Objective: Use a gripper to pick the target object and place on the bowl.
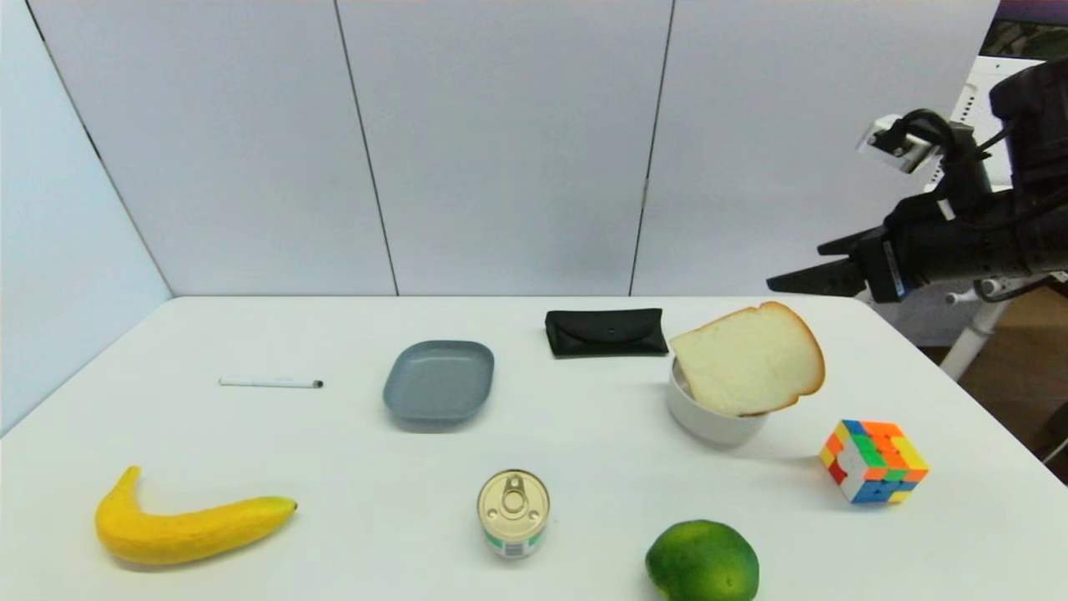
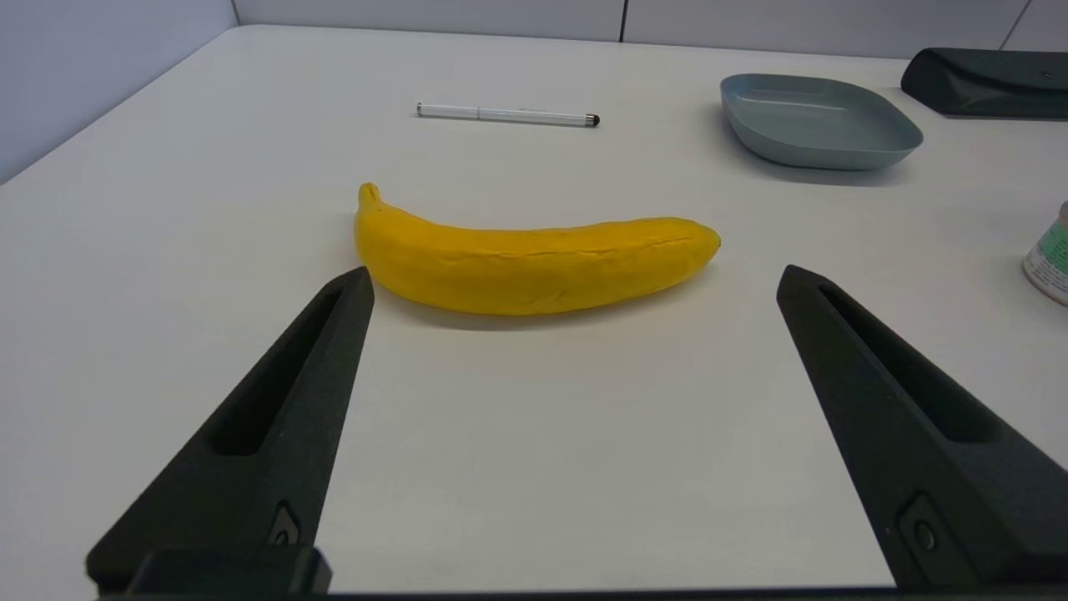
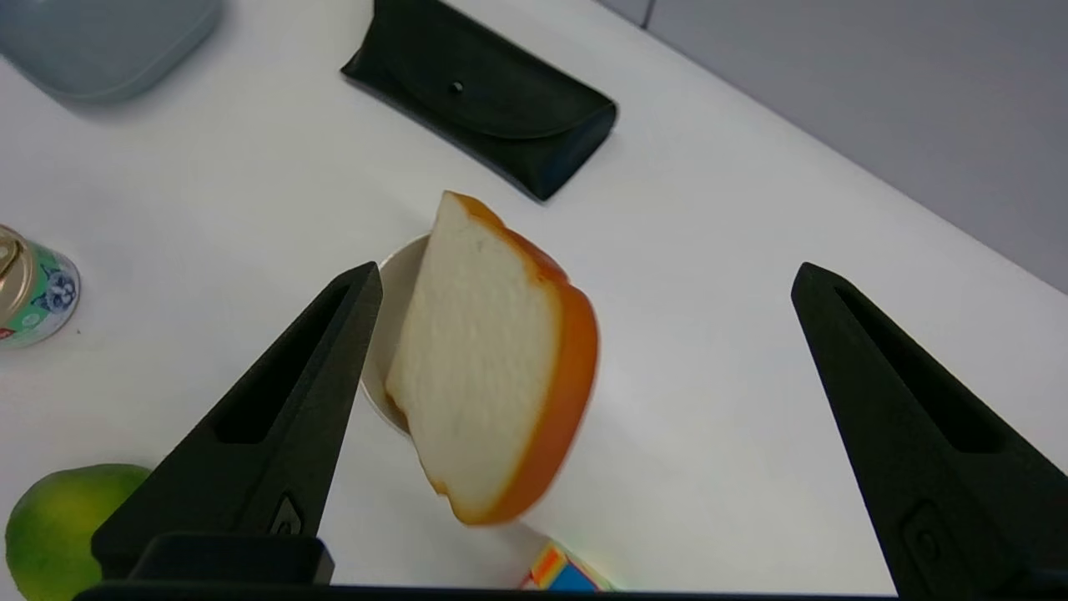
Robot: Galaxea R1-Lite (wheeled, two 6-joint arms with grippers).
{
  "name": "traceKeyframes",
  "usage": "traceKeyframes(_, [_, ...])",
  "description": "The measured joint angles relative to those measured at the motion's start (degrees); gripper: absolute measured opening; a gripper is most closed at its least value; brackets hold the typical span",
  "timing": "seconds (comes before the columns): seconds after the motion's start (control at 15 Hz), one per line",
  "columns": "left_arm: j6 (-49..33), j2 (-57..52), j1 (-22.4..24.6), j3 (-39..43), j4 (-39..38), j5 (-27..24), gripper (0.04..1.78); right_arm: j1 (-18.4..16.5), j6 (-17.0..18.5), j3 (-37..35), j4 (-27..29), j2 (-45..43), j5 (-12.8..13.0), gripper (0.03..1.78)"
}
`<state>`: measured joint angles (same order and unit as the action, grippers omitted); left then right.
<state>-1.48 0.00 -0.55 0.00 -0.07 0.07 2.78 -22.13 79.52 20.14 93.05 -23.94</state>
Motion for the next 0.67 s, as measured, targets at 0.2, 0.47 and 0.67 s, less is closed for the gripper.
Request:
traceKeyframes(0.2, [0.0, 0.0, 0.0, 0.0, 0.02, 0.0, 1.71, -2.49, 0.13, -0.28, 2.46, -4.57, 1.51, 1.69])
traceKeyframes(0.47, [0.02, 0.0, -0.05, 0.0, 0.0, 0.0, 1.71, -8.05, 0.35, -5.27, 3.39, -13.99, 3.41, 1.69])
traceKeyframes(0.67, [0.0, 0.0, 0.0, 0.0, 0.0, 0.0, 1.71, -13.32, 0.55, -12.24, 3.04, -22.44, 3.57, 1.69])
